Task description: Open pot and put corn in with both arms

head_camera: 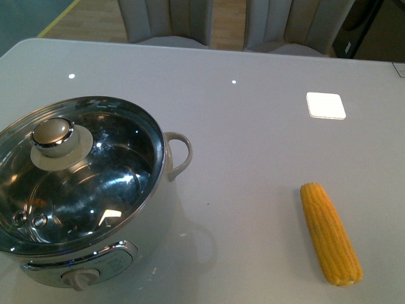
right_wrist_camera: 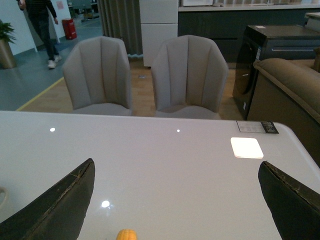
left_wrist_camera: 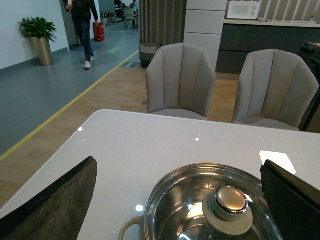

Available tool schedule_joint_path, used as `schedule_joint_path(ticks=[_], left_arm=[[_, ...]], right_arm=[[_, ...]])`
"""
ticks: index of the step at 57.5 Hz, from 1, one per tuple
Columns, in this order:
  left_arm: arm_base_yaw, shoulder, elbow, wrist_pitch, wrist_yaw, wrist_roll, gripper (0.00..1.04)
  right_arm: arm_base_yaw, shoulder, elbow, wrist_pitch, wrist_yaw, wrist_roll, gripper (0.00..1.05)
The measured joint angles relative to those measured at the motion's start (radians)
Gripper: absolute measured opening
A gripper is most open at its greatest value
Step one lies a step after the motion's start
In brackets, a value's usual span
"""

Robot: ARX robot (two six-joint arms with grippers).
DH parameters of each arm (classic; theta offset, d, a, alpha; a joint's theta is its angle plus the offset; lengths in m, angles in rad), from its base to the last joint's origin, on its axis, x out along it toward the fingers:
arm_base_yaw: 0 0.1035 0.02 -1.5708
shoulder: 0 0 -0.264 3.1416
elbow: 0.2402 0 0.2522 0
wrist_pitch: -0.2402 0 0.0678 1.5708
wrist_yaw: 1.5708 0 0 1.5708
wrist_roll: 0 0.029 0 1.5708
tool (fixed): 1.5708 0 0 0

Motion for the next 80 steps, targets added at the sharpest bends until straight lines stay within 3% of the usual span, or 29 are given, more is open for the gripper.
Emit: schedule_joint_path(ticks=[38, 44, 50, 61, 70, 74, 80], left_arm=[[0.000, 0.002, 0.001, -0.002, -0.005, -0.002, 0.98], [-0.058, 0.175, 0.122, -0.296, -0.166, -0.092, 0.98], [-0.069, 0.333, 0.172, -0.375, -0.147, -0.129, 0.98], [-0.062, 0.609, 0.203, -0.085, -0.127, -0.129, 0.98], [-0.140, 0.957, 0.243, 0.256, -0.132, -0.137, 0.98], [-0.188, 1.199, 0.290, 0.481, -0.149, -0.163, 0.98], [-0.227, 1.377, 0.340, 0.615, -0.169, -0.172, 0.98]], right_arm=[[0.000, 0.000, 0.000, 0.000, 0.000, 0.000, 0.96], [0.000, 0.000, 0.000, 0.000, 0.001, 0.000, 0.96], [0.000, -0.001, 0.000, 0.000, 0.000, 0.000, 0.96], [0.000, -0.001, 0.000, 0.000, 0.000, 0.000, 0.96], [0.000, -0.001, 0.000, 0.000, 0.000, 0.000, 0.96], [0.000, -0.001, 0.000, 0.000, 0.000, 0.000, 0.96], [0.000, -0.001, 0.000, 0.000, 0.000, 0.000, 0.96]])
